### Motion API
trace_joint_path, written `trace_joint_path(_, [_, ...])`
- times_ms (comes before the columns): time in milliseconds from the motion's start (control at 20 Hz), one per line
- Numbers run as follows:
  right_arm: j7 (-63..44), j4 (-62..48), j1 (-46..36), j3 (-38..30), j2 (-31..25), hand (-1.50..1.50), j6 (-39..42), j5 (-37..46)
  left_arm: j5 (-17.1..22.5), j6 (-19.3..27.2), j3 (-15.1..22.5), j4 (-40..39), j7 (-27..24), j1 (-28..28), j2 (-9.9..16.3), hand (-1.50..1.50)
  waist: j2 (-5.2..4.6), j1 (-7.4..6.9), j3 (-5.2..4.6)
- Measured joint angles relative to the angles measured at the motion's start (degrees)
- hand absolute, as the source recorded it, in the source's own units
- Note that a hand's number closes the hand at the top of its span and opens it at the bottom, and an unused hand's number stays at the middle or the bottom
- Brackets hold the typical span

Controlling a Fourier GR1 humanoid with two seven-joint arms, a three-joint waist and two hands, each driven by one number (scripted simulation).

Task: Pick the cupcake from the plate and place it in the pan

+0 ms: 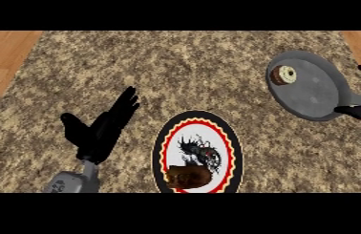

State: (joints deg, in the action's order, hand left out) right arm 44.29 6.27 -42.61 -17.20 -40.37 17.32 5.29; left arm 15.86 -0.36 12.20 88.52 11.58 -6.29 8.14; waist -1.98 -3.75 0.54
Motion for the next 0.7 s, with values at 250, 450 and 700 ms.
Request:
trace_joint_path(250, [0.3,0.3,2.3,0.0,-3.1,-1.5,5.1,0.0,-0.2,0.1,0.0,0.0,0.1,0.2,-0.1,0.0,0.07,0.19,0.04])
trace_joint_path(450, [1.4,1.5,5.1,0.6,-4.5,-1.5,6.3,0.6,-0.3,0.1,-0.1,0.4,-0.1,0.9,-0.1,0.0,0.27,0.45,0.06])
trace_joint_path(700, [1.8,2.6,7.1,1.1,-5.5,-1.5,7.2,1.0,0.0,0.0,-0.7,0.5,0.3,0.8,0.1,0.0,0.41,0.7,0.08])
